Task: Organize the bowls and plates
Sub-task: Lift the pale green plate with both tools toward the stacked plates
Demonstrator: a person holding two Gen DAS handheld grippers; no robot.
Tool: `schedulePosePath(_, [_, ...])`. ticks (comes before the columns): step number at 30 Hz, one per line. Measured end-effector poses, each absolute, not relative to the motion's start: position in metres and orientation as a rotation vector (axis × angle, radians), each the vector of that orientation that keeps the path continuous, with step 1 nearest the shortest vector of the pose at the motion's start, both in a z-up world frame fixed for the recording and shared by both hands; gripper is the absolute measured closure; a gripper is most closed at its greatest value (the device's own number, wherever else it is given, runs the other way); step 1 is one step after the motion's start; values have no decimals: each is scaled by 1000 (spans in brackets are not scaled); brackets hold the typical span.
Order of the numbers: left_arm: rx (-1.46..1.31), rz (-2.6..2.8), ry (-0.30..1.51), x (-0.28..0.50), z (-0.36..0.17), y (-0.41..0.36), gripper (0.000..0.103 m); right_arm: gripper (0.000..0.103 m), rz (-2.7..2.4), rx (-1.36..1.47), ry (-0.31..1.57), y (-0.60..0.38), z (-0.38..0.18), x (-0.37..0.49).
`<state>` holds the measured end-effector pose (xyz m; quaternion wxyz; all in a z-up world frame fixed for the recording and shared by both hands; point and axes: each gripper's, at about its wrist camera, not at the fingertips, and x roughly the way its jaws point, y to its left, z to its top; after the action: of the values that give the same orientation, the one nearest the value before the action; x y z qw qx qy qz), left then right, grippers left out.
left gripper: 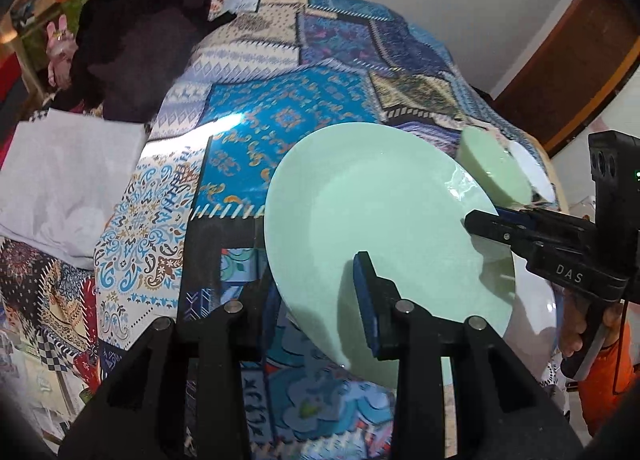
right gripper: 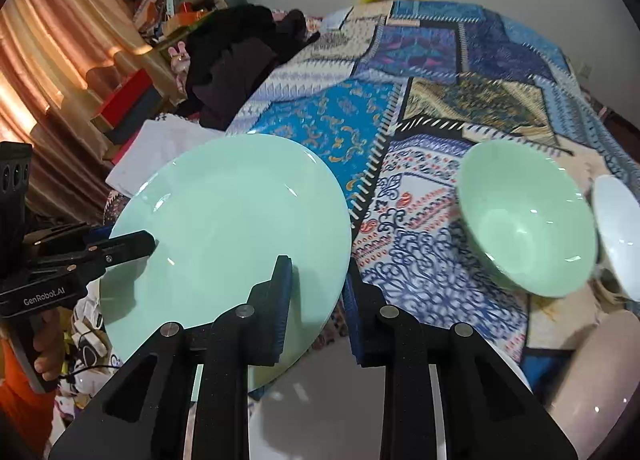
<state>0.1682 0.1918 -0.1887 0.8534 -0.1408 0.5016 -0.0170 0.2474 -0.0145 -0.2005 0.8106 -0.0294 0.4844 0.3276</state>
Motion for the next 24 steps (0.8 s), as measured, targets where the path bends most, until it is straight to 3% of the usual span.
schedulePosePath(13, [-248, -74, 1007, 136, -148, 143, 68, 80, 680, -40, 974, -61, -177, 212])
schedulePosePath(24, [-235, -107, 1015, 119, -145, 105, 68, 80, 657, 2, 981, -97, -183, 192])
